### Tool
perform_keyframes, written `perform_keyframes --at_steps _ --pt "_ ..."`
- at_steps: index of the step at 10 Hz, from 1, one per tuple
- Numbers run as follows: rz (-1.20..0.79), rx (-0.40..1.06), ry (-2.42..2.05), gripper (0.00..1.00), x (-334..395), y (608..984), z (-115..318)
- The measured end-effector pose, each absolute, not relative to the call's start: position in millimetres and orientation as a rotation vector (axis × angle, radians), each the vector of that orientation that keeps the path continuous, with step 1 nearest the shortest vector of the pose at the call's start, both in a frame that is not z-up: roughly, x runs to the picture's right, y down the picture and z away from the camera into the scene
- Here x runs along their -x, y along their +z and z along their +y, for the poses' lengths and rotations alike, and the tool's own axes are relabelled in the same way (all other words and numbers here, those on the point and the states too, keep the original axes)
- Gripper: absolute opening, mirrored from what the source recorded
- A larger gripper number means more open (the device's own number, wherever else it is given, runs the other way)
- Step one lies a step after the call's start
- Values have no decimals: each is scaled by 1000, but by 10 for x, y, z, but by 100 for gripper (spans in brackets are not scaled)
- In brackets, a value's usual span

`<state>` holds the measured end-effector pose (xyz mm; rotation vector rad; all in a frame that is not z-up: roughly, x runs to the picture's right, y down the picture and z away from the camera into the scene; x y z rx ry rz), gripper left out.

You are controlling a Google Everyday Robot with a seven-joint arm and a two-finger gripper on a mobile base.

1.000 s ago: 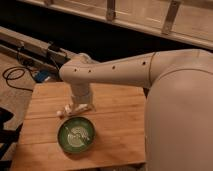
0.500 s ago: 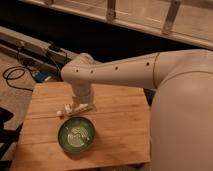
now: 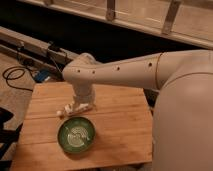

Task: Place the bottle in the ceramic bowl

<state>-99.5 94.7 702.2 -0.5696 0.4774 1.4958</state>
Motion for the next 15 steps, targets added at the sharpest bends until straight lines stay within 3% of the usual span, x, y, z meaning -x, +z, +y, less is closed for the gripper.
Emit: perform_keyframes --at_steps 8,15 --pt "462 568 1492 65 1015 7024 917" --pt "184 624 832 65 1562 7396 222"
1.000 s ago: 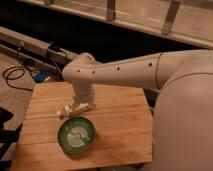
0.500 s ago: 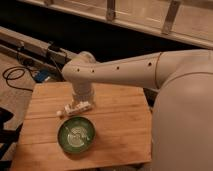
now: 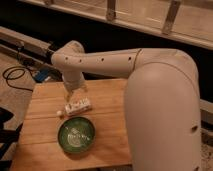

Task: Place the bottle in the ceramic bowl

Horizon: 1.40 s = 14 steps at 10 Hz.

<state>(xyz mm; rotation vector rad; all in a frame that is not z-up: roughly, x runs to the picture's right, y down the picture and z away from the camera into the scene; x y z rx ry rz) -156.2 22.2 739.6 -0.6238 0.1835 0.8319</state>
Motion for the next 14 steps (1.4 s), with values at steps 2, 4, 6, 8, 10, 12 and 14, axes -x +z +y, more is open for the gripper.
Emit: perform_keyframes --at_steps 2,4,6,8,10,12,14 --pt "125 654 687 65 1567 7446 88" --pt "80 669 602 65 1624 7460 15" --pt "94 657 605 65 1619 7422 48" --pt "94 651 541 65 1661 7398 47" --pt "47 662 297 65 1675 7399 40" --pt "-6 680 70 65 1652 7408 34" --pt "-53 688 -115 65 1650 7416 24"
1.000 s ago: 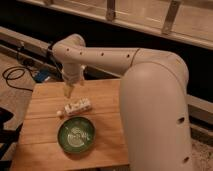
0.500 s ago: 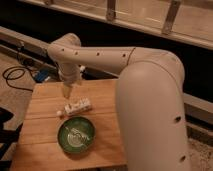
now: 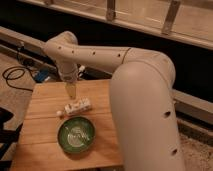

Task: Place the bottle in the ceramic bowl

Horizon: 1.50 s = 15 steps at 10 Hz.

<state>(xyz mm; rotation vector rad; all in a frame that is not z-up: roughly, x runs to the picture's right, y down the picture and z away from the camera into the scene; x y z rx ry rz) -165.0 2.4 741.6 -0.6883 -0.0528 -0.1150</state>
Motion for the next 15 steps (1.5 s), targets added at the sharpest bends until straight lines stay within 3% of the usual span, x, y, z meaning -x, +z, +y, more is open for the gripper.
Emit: perform_keyframes --at_steps 4,8,15 --pt "-62 687 -206 65 1645 7441 21" --pt "13 540 -196 65 1817 7620 -97" --pt "-8 579 -212 65 1517 7988 56"
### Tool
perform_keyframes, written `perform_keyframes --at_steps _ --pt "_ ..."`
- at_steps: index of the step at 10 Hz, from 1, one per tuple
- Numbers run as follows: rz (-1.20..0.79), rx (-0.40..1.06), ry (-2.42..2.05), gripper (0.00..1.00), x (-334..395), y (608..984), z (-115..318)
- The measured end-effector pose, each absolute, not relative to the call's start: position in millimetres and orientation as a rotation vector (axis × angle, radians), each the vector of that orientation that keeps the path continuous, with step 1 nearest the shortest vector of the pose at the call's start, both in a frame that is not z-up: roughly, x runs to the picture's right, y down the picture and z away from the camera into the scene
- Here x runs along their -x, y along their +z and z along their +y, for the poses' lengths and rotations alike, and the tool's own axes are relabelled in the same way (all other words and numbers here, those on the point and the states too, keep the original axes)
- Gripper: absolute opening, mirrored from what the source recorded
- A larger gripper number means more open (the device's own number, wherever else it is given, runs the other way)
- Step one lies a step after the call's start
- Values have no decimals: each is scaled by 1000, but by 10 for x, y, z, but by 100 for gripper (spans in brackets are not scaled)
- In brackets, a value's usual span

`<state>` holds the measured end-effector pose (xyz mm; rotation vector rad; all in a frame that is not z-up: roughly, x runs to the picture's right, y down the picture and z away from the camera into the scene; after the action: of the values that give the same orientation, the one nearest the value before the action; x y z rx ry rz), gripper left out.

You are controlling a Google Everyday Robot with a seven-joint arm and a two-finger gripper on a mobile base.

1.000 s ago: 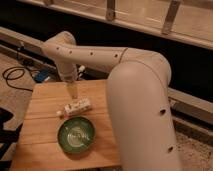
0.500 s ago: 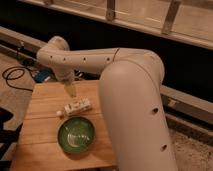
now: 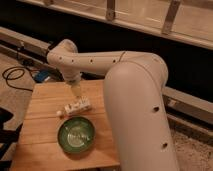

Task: Place the bottle in the ceramic bowl

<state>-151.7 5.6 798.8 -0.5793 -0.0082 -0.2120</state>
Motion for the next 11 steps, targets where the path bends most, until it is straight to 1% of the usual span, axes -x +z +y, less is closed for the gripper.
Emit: perform_keyframes --at_steps 2,8,10,11 --pt "-31 605 -231 65 1498 8062 176" --pt "-36 618 -225 65 1487 8095 193" --pt "-48 657 -226 65 1497 8222 313" --pt "-52 683 -225 65 1480 8380 447"
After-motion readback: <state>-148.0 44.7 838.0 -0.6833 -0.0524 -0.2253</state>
